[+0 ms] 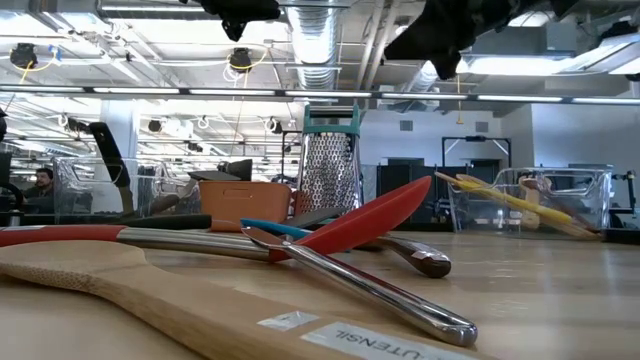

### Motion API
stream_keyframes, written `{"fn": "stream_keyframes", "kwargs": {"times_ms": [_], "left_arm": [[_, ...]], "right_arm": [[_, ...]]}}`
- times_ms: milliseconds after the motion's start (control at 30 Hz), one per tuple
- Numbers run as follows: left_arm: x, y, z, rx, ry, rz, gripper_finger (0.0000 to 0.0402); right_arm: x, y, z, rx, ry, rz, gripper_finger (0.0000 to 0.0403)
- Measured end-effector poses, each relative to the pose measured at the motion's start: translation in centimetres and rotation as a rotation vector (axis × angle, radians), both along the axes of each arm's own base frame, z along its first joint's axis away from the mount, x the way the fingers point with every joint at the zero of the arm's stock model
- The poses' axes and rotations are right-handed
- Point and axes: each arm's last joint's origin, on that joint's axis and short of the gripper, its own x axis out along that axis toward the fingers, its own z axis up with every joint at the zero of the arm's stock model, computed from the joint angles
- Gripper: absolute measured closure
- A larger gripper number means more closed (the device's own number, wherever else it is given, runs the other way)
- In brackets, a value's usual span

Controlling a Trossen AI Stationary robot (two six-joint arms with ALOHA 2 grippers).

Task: Pick & Place Kitchen Items
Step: Put the blue spoon into the right transparent bin

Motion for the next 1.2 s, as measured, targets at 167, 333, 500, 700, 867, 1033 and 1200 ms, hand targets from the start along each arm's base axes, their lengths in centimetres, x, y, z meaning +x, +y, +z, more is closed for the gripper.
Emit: {"fn": "stream_keyframes", "kwargs": {"times_ms": [167,333,500,700,867,1033,1200], "left_arm": [[0.1,-0.5,0.0,-0.037,0.003,-0.007,0.0353],[0.1,-1.5,-0.3,-0.061,0.033,-0.043,0.0353],[0.1,-2.8,-0.6,-0.066,0.073,-0.097,0.0353],[0.1,-4.4,-0.7,-0.064,0.082,-0.161,0.0353],[0.0,-5.4,-0.7,-0.060,0.085,-0.206,0.0353],[-0.2,-6.1,-1.1,-0.060,0.133,-0.233,0.0353],[-0.4,-6.7,-2.0,-0.059,0.175,-0.260,0.0353]], "right_arm": [[0.3,0.5,-0.4,0.001,0.013,0.016,0.0390],[1.0,0.7,-1.1,0.000,0.022,0.021,0.0390],[2.5,0.8,-2.0,0.003,-0.009,0.020,0.0390],[4.5,1.0,-3.1,0.004,-0.089,0.022,0.0390],[5.5,1.1,-4.0,0.002,-0.066,0.022,0.0389],[5.9,1.2,-4.8,-0.001,-0.034,0.024,0.0389],[5.9,1.2,-4.6,0.000,-0.044,0.024,0.0391]]}}
